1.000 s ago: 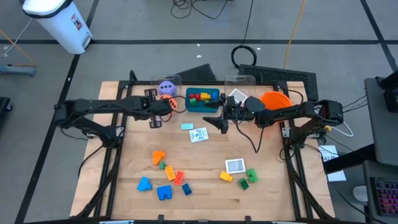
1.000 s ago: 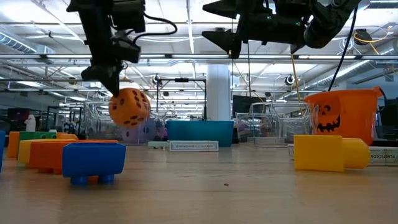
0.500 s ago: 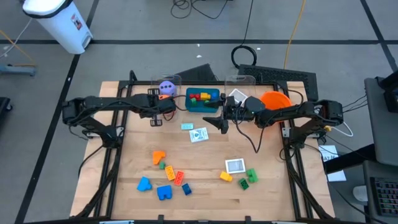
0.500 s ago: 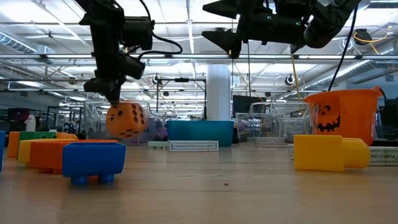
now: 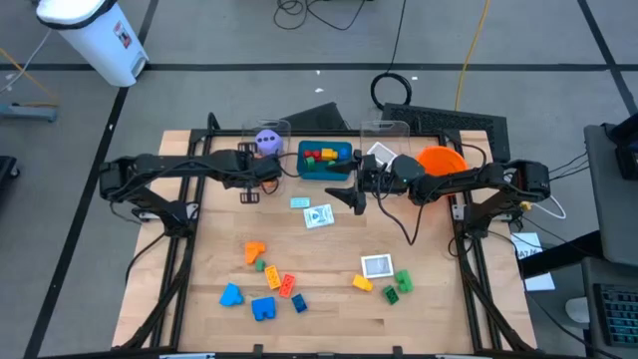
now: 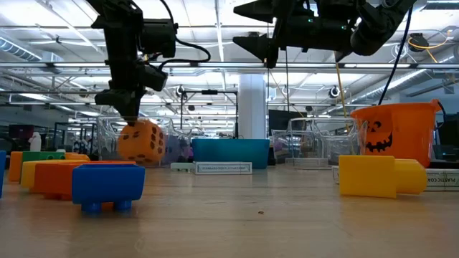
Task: Pick & Place Toys
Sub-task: Put the orange dice into the left transparent bin, then put the orange game piece into the blue bin
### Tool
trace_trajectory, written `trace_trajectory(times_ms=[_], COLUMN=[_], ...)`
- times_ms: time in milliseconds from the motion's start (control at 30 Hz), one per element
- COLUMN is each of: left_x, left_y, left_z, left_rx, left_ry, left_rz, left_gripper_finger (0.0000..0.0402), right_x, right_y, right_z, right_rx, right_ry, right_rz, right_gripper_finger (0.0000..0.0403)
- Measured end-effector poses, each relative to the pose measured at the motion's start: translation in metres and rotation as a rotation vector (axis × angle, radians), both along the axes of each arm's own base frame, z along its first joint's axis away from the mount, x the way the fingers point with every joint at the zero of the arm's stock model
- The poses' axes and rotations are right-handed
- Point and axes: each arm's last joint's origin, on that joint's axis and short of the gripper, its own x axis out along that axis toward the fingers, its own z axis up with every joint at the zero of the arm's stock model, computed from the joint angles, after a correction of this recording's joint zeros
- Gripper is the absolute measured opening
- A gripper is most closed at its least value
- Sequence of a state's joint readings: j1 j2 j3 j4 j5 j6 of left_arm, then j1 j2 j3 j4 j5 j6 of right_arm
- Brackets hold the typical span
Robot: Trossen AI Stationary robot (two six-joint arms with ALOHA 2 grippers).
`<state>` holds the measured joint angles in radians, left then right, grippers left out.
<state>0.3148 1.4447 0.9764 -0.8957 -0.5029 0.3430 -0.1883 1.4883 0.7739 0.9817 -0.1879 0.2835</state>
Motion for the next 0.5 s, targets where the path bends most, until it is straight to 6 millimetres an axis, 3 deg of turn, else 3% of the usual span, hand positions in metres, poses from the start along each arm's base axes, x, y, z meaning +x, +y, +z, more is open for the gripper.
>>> trace_trajectory(times_ms=[100,200,500], left_x=[-0.001,-0.001,0.005], left_y=[0.0,0.001,-0.004], left_z=[0.009,0.031,0.119], left_rx=[0.032,0.048,-0.128], left_ry=[0.026,0.014,-0.202], left_rz=[0.0,0.018,0.019], left_gripper_finger=[0.0122,0.0143,0.0176], right_x=[0.0,0.0,0.001], right_y=[0.0,0.0,0.0], right_z=[0.0,0.0,-0.004], right_rx=[-0.009,-0.009,-0.002], right_ry=[-0.001,0.0,0.037], right_rz=[-0.002,-0.002,-0.001], right_gripper_finger=[0.0348,0.0348,0.0348])
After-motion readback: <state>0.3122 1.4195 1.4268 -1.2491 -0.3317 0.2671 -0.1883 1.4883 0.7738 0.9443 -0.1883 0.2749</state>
